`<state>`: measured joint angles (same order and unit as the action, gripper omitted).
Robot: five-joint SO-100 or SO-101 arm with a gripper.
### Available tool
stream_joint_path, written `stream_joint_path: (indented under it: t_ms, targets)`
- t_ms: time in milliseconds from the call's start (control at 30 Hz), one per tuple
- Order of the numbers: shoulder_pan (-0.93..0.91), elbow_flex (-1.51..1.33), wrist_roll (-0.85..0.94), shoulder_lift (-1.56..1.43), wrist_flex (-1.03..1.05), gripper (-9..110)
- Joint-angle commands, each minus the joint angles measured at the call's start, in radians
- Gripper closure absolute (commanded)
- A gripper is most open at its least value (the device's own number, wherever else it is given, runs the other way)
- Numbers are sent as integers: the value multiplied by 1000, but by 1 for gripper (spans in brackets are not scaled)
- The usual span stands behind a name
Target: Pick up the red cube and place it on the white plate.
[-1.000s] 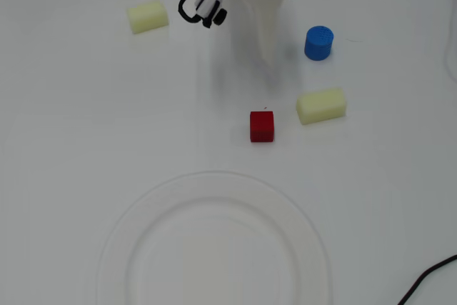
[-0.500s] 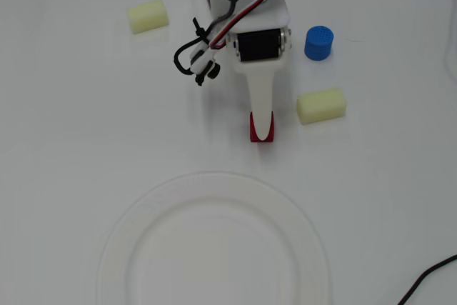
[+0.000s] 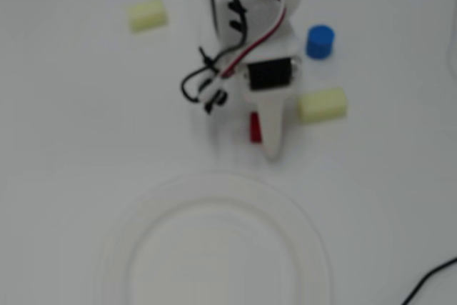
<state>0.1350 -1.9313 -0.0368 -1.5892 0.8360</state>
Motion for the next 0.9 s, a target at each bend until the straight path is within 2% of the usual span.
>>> stream_joint_path:
  t_ms: [0,267,500,733,867]
  targets:
    - [-18,25,11,2,-14,86]
    - [-32,8,14,-35,-12,101]
    - [-61,-97,12,-272,-64,101]
    - [-78,-394,55,-781,-278,102]
    - [-80,-684,130,-1058,-558,102]
